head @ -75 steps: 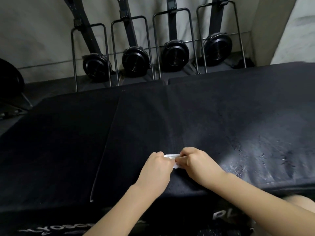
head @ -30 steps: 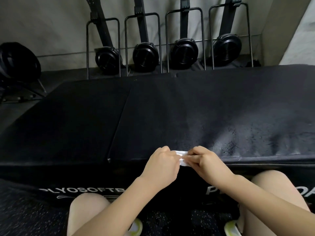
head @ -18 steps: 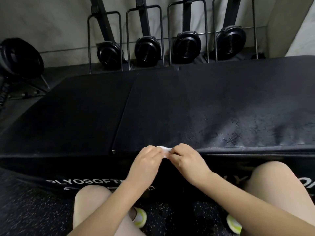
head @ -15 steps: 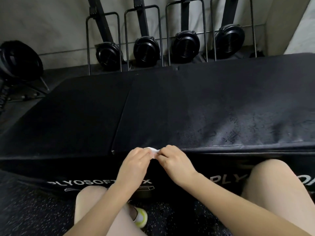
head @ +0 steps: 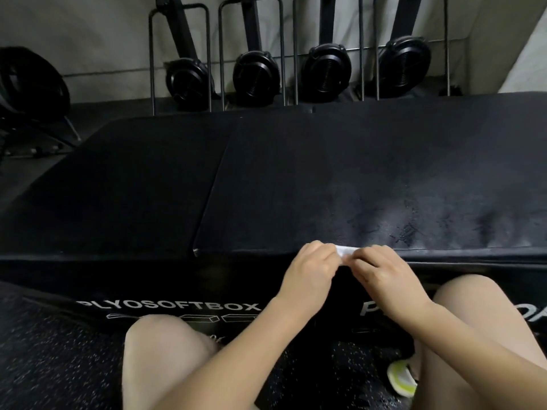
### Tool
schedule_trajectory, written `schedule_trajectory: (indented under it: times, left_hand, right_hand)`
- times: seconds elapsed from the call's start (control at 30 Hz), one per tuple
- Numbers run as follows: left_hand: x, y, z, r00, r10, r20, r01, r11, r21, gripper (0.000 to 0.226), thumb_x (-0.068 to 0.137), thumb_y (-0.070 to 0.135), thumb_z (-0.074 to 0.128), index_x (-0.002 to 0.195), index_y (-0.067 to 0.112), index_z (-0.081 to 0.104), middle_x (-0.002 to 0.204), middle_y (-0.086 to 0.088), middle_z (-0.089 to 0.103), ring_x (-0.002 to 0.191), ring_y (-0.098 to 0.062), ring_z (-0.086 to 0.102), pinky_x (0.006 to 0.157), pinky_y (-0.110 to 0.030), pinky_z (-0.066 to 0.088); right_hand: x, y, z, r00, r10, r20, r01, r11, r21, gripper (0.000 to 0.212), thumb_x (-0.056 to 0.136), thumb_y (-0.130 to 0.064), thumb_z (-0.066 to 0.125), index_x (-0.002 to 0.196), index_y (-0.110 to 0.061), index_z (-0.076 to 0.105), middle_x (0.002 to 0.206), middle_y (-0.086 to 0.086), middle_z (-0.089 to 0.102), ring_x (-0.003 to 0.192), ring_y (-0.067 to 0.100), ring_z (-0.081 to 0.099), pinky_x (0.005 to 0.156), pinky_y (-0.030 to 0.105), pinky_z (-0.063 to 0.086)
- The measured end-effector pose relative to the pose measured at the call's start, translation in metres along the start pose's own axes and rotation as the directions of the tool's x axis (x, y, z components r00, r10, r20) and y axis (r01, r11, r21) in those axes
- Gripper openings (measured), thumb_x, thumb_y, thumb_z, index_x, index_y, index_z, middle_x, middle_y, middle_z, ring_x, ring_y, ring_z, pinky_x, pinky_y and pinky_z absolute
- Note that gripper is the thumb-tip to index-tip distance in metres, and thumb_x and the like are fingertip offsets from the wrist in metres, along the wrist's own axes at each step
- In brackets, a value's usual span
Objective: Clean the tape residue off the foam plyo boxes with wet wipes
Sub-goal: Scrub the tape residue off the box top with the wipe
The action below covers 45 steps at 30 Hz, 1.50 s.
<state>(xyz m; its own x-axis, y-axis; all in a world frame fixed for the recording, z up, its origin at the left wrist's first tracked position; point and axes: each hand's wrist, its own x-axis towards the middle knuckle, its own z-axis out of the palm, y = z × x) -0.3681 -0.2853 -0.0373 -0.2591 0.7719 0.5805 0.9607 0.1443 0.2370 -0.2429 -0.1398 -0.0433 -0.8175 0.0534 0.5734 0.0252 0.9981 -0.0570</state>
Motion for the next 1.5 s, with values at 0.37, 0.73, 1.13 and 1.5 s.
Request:
schedule_trajectory:
  times: [0.37,0.73,1.13,1.5]
  left_hand:
    - [-0.053,-0.062,-0.065,0.997,-0.070,0.027,0.069,0.997,0.038,0.020,0.100,0.009,0.056,0.115,0.016,0.067,0.110,0.010,0.064,0.088,-0.014,0.058,0.084,-0.030,0.047]
    - [-0.119,-0.145,-0.133,0.926,-0.363,-0.099,0.376,0.904,0.202,0.023,0.097,0.015,0.048,0.103,0.017,0.070,0.098,0.011,0.064,0.094,-0.008,0.056,0.084,-0.022,0.045]
    - [-0.081,-0.091,-0.103,0.969,-0.228,-0.096,0.230,0.973,0.016,0.022,0.096,0.012,0.050,0.107,0.019,0.068,0.112,0.020,0.060,0.097,0.003,0.053,0.090,-0.015,0.044]
    - [-0.001,-0.002,-0.014,0.999,-0.018,0.044,0.020,0.999,-0.039,0.023,0.097,0.009,0.048,0.104,0.013,0.070,0.094,0.007,0.064,0.082,-0.012,0.054,0.083,-0.024,0.049]
  right_hand:
    - [0.062,-0.082,0.043,0.999,-0.046,-0.008,0.047,0.995,0.094,0.013,0.076,0.001,0.076,0.081,-0.009,0.070,0.072,0.003,0.055,0.065,0.023,0.049,0.066,0.028,0.036]
    - [0.156,-0.205,0.076,0.935,-0.072,0.347,0.039,0.994,0.100,0.036,0.063,0.000,0.085,0.092,-0.014,0.070,0.080,0.000,0.058,0.073,0.017,0.057,0.072,0.028,0.047]
    - [0.116,-0.150,0.048,0.929,0.002,0.369,0.020,0.998,-0.054,0.051,0.021,-0.003,0.089,0.062,-0.020,0.063,0.057,-0.006,0.047,0.049,0.012,0.047,0.053,0.022,0.040]
    - [0.028,-0.027,-0.018,0.983,0.104,0.153,-0.090,0.991,-0.096,0.028,0.054,-0.002,0.076,0.075,-0.019,0.069,0.062,-0.003,0.046,0.054,0.017,0.048,0.058,0.024,0.027]
